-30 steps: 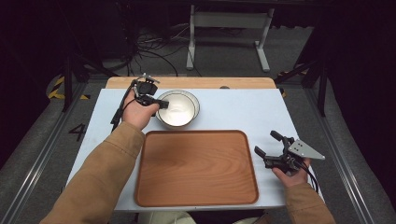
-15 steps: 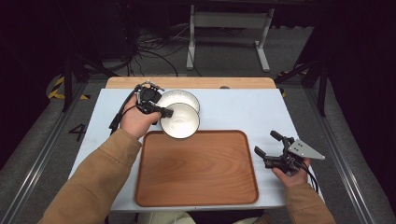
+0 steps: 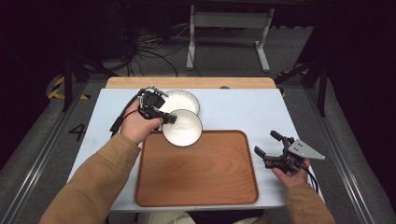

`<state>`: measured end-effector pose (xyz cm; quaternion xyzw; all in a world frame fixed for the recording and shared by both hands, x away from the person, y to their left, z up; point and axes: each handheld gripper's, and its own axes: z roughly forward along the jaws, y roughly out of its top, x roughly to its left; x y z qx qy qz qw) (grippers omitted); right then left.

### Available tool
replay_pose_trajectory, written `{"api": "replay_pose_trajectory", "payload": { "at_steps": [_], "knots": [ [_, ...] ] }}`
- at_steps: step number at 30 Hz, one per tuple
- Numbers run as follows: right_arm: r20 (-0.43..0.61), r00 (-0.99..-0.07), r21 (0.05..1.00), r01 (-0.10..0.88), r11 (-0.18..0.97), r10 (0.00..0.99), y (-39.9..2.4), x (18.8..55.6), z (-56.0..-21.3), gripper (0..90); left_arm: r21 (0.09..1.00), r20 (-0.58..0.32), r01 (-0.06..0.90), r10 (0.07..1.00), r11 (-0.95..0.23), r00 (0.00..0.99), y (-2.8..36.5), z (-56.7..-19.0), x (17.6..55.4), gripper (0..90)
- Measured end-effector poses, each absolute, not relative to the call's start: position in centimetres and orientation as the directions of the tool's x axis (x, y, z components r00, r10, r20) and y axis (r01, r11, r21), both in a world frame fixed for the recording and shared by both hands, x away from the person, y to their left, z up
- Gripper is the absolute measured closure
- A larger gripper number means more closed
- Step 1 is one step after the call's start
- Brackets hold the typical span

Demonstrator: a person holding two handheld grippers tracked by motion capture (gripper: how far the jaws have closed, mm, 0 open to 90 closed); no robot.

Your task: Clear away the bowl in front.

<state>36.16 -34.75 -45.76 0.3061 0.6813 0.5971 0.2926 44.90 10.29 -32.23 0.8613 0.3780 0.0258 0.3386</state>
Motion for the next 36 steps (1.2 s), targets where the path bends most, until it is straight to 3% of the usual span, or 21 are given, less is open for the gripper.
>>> {"api": "replay_pose_trajectory", "payload": {
  "at_steps": [36],
  "knots": [
    [-0.036, -0.644, 0.993, 0.066, 0.103, 0.764, -34.7, 36.2, -45.8, 6.9, 0.504, -0.24, 0.602, 0.569, -0.619, 0.786, 5.4, -36.9, 43.9, 82.0]
  ]
}}
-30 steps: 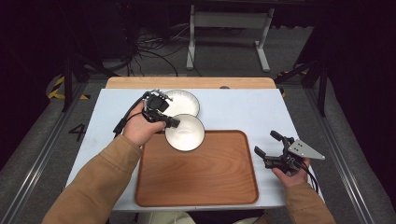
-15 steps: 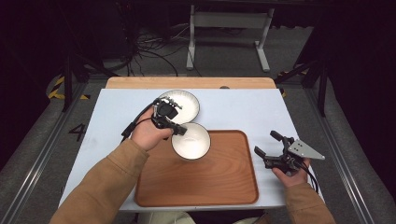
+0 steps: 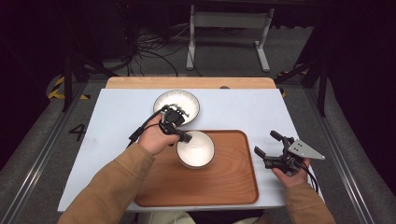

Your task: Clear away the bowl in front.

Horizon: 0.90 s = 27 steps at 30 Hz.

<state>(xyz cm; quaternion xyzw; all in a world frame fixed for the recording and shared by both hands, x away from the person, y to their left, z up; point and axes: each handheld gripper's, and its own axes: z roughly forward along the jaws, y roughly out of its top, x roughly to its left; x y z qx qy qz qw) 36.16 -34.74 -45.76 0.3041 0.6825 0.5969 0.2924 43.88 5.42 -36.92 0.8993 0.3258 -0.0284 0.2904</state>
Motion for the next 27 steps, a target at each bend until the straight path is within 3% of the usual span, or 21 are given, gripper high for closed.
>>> {"api": "replay_pose_trajectory", "payload": {
  "at_steps": [27],
  "knots": [
    [-0.031, -0.644, 0.993, 0.069, 0.098, 0.765, -34.8, 36.2, -45.8, 6.9, 0.442, -0.25, 0.594, 0.544, -0.672, 0.801, 3.9, -39.4, 44.0, 82.0]
  ]
}}
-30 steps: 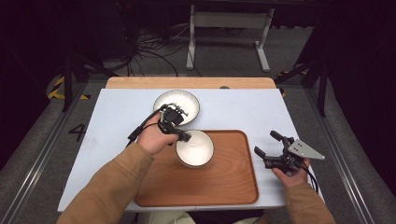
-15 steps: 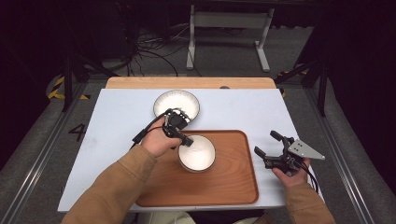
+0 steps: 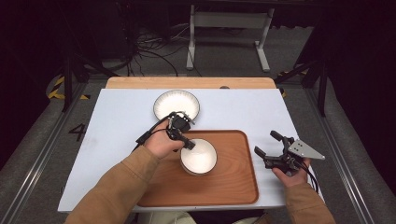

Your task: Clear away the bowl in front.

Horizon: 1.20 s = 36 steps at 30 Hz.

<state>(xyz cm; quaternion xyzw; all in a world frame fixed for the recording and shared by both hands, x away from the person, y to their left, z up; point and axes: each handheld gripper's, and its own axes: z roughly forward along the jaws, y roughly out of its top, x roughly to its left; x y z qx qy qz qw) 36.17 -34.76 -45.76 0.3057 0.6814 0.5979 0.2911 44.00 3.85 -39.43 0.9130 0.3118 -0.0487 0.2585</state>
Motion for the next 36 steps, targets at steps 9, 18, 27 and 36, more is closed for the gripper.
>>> {"api": "replay_pose_trajectory", "payload": {
  "at_steps": [9, 18, 27, 36],
  "knots": [
    [-0.033, -0.643, 0.993, 0.068, 0.1, 0.765, -34.77, 36.16, -45.75, 6.9, 0.431, -0.242, 0.601, 0.556, -0.673, 0.795, 3.65, -39.99, 44.0, 81.7],
    [-0.033, -0.644, 0.993, 0.068, 0.1, 0.765, -34.76, 36.17, -45.76, 6.9, 0.425, -0.243, 0.598, 0.55, -0.68, 0.799, 3.82, -40.14, 44.11, 81.8],
    [-0.035, -0.643, 0.993, 0.067, 0.102, 0.765, -34.75, 36.16, -45.76, 6.9, 0.422, -0.242, 0.601, 0.555, -0.678, 0.796, 4.33, -40.36, 44.41, 80.9],
    [-0.035, -0.644, 0.993, 0.067, 0.101, 0.764, -34.74, 36.16, -45.76, 6.9, 0.482, -0.219, 0.579, 0.549, -0.658, 0.807, 4.38, -39.79, 44.0, 67.7]
  ]
}}
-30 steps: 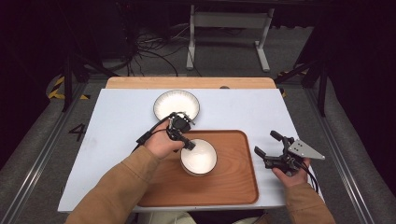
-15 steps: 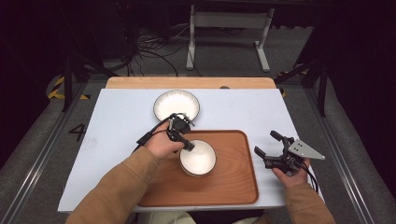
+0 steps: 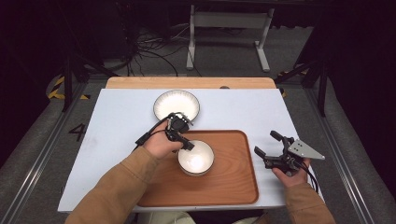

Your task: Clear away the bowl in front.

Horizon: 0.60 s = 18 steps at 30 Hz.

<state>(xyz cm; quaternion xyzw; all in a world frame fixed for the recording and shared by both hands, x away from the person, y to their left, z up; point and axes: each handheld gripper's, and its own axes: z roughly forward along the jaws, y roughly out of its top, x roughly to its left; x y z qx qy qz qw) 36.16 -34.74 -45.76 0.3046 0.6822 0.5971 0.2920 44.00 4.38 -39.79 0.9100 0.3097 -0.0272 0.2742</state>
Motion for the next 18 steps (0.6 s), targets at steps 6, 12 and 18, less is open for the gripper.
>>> {"api": "replay_pose_trajectory", "payload": {
  "at_steps": [6, 12, 18],
  "knots": [
    [-0.036, -0.644, 0.993, 0.066, 0.102, 0.764, -34.7, 36.2, -45.8, 6.9, 0.57, -0.174, 0.541, 0.553, -0.618, 0.815, 4.9, -38.8, 43.3, 46.6],
    [-0.029, -0.644, 0.993, 0.072, 0.098, 0.765, -34.8, 36.2, -45.7, 6.9, 0.661, -0.116, 0.477, 0.55, -0.578, 0.827, 6.0, -37.9, 42.2, 28.5],
    [-0.025, -0.644, 0.993, 0.075, 0.096, 0.765, -34.8, 36.2, -45.7, 6.9, 0.738, -0.087, 0.428, 0.554, -0.523, 0.828, 7.8, -37.7, 40.9, 19.6]
  ]
}}
